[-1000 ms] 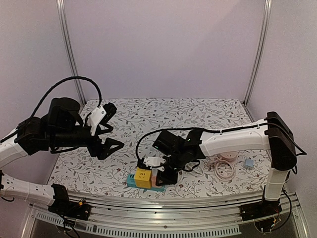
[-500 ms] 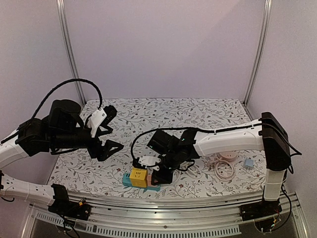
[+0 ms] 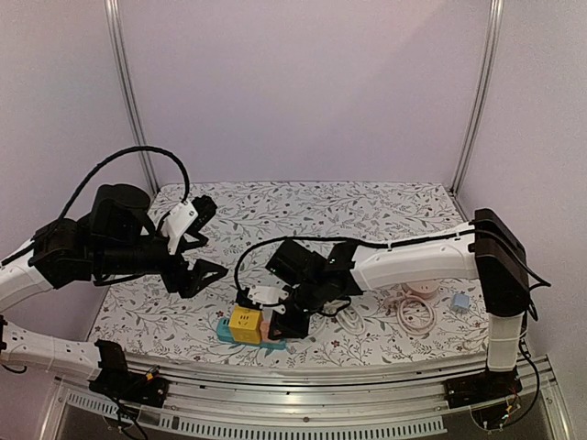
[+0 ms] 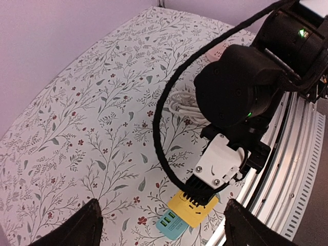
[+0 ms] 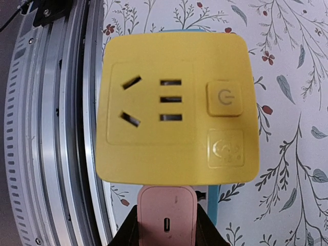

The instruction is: Insert the plug

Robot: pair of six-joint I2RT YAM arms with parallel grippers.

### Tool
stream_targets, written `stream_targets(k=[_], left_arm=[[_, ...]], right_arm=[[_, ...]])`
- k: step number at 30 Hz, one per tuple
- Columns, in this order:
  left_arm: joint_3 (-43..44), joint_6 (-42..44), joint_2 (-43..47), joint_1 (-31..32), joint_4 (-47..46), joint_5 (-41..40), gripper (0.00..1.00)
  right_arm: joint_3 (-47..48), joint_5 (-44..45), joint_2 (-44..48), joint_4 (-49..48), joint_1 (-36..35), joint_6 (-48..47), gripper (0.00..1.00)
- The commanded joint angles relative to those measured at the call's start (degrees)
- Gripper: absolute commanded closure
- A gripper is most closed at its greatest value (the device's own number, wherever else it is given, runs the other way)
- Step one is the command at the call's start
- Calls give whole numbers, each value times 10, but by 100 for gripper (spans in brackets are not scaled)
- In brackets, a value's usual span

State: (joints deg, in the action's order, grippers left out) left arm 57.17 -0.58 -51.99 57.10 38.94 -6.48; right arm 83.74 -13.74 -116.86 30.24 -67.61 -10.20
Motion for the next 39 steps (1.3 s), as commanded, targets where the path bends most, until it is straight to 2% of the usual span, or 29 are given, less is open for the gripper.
stream_targets(k=[1,4,8,13,18,21,27,29,30,35,39], left_arm=[[12,6,1,-7,22,-2,18],[18,6,1,-7,26,-3,18],[25,6,0,-7,31,-6,18],[32,6,-4,-7,35,-10,18],[42,15,-11,-8,43,-11,18],[47,15,-16,-8,47,-12,18],[49,-15,-31,-8,47,-33,18],[50,-30,-34,-7,44,-40,17],[49,-39,-37,-7,41,-47,17],[47,-127,-42,-6,35,-122,1],[48,-217,-49,-7,43,-147,1]], right_arm=[[-54,70,-68,78,-6,20,94],[-54,78,-37,60,-5,23,84],[-53,69,10,36,-5,24,64],[-47,83,53,18,-5,19,50],[-31,87,84,6,-5,20,42],[-20,93,104,2,-4,25,30],[-28,109,144,1,17,47,20],[-40,122,159,-5,29,60,4],[-48,130,171,-9,35,67,2],[-72,189,204,-19,72,98,1],[-73,240,223,-20,102,139,1]])
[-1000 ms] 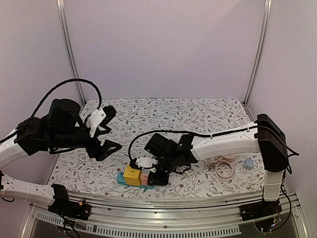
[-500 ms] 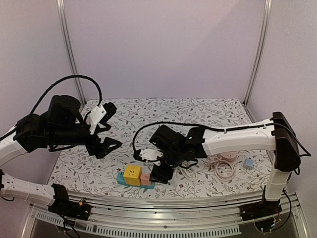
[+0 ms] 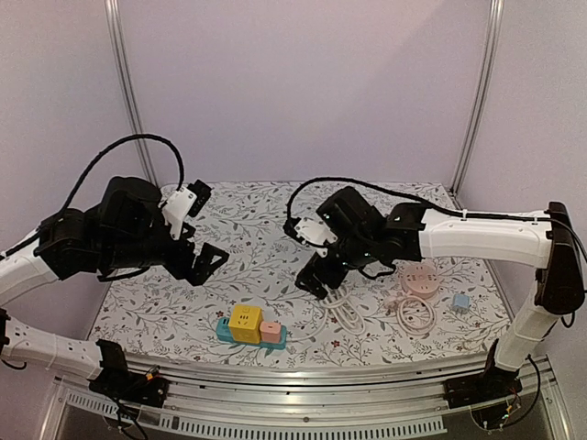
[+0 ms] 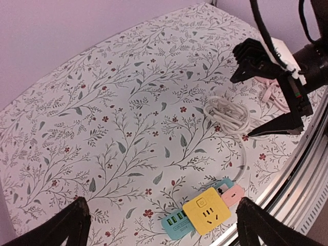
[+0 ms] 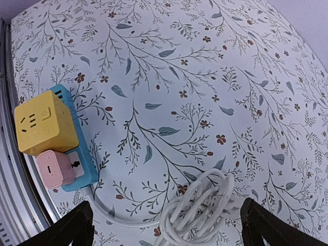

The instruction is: Insert the plug

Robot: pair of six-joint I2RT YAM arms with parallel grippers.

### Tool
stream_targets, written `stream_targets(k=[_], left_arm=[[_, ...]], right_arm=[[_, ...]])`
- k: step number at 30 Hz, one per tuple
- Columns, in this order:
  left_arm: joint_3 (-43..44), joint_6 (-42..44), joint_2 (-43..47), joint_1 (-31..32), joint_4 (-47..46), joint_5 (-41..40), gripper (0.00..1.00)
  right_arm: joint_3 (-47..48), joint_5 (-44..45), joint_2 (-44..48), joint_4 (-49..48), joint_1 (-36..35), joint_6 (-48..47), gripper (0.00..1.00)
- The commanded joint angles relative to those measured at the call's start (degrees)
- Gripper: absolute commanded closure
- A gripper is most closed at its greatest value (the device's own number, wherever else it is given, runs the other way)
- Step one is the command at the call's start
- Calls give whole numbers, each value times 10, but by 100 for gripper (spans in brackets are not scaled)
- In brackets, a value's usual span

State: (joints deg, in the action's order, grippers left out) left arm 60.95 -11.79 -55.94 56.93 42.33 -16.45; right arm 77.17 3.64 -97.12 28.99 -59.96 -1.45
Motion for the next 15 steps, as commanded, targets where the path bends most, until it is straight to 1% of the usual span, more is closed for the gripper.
stream_targets(k=[1,5,8,11,15], left_arm=[[12,-128,-14,-5,15,-52,0],[38,-239,-48,-15,70,-87,1],[59,-287,-74,-26,100,-86,1],[63,-311,-91,-46,102,-59,1],[69,-304,-115,-67,111,-34,1]], right_arm=[[-7,68,34,-9,37,67,1],[-4,41,59,0,95,133,1],[3,9,72,25,144,188,1],[13,-24,71,69,188,213,1],[16,-86,65,127,257,247,1]])
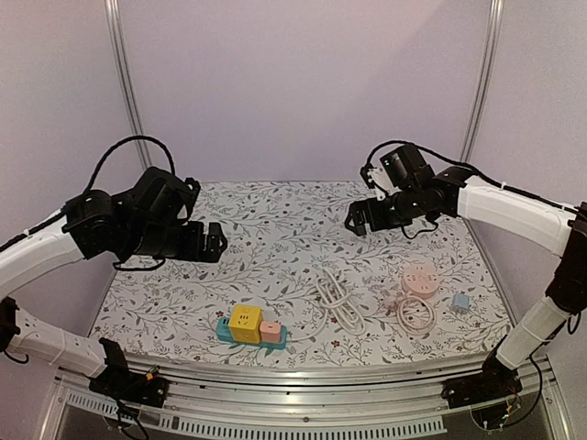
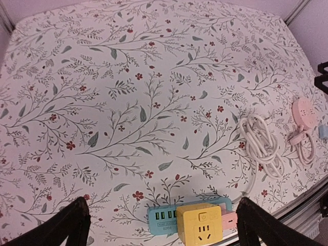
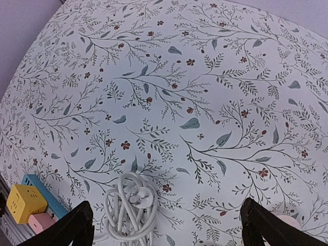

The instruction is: Insert the plug

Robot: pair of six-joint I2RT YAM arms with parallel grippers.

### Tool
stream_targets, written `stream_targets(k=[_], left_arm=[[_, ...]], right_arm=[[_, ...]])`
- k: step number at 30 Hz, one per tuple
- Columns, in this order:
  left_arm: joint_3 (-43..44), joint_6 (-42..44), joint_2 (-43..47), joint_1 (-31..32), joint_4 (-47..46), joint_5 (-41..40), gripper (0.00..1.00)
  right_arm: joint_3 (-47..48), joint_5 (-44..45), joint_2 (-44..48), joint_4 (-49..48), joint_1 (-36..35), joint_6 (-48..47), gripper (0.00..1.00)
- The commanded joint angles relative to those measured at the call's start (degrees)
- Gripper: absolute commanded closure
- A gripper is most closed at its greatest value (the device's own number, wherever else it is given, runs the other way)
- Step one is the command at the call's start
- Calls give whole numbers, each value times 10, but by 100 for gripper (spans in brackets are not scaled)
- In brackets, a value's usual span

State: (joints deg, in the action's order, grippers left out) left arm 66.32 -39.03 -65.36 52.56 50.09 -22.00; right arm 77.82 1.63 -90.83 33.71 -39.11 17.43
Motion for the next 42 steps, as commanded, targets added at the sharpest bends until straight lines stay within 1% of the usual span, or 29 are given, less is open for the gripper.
stream_targets(k=[1,5,11,14,16,20,23,29,31,36,42], left_arm=[[19,-30,-28,-26,35,23,1],[45,-16,-61,-26,29,51,1],[109,16,-140,-18,29,93,8],[137,22,-170,-8,28,99,9],[158,23,-189,2,28,99,9],[191,26,-223,16,28,104,11],[217,37,-251,20,23,115,11],[277,69,-298,20,30,134,12],[290,76,-311,20,28,138,12],[316,78,-339,20,22,155,14],[325,82,-342,20,22,156,16]], right_arm=[[5,-71,3,90,63,63,1],[-32,-49,29,109,109,92,1],[-98,-69,100,128,202,137,1],[-111,-47,121,161,234,152,1],[-115,-21,124,193,250,165,1],[-123,58,111,257,256,187,1],[-150,75,111,281,258,199,1],[-230,22,176,254,288,217,1],[-239,25,185,251,292,219,1],[-245,15,185,245,327,226,6],[-314,-70,155,182,416,209,8]])
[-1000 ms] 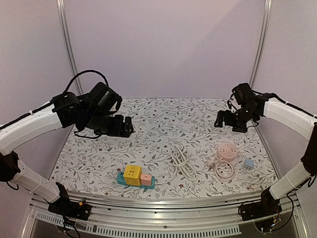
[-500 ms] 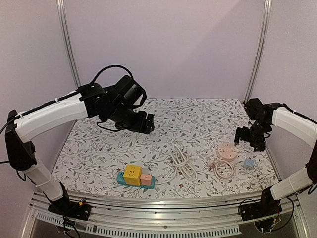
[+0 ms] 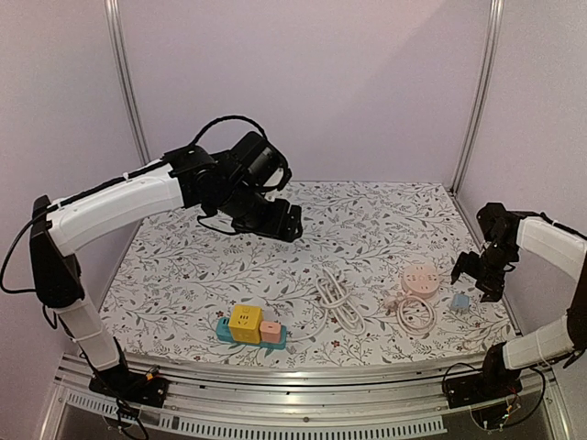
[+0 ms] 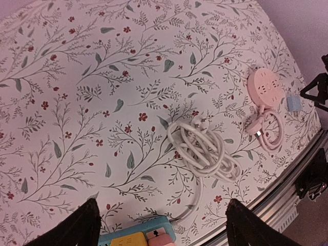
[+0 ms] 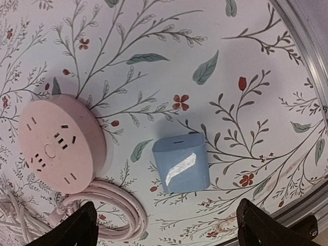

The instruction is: Insert the plug

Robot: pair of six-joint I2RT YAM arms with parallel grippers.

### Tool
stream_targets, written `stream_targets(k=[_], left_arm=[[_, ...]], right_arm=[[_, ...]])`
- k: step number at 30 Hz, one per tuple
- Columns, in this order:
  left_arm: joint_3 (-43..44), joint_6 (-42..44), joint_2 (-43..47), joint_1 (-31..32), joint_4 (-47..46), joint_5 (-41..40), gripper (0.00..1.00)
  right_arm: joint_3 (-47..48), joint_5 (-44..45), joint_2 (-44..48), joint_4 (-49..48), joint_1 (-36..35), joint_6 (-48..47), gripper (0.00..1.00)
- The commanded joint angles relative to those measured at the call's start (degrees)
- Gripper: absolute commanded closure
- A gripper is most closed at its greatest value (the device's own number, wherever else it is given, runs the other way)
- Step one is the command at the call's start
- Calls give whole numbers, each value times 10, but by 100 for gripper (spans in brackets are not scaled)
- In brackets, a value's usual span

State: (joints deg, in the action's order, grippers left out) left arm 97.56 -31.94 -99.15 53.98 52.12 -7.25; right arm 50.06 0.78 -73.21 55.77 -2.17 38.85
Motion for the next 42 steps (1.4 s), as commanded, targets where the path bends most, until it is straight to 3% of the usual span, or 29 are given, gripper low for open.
stream_targets(k=[1,11,22,31,42], left_arm=[[12,12,-3,6,1,8,16],[8,12,-5,6,-2,8,17],[-3,10,-3,6,-10,9,18],[-31,12,15,4,-21,4,18],[-47,17,22,-4,-32,10,19]], right_arm=[[-41,-76,-25,-50,51,-11,8],[-57,-93,-66,-71,51,-19,12],[-61,-91,-97,-73,52,-17,33],[-63,-93,-114,-71,52,-16,43],[-68,-90,-133,-70,51,-14,43]])
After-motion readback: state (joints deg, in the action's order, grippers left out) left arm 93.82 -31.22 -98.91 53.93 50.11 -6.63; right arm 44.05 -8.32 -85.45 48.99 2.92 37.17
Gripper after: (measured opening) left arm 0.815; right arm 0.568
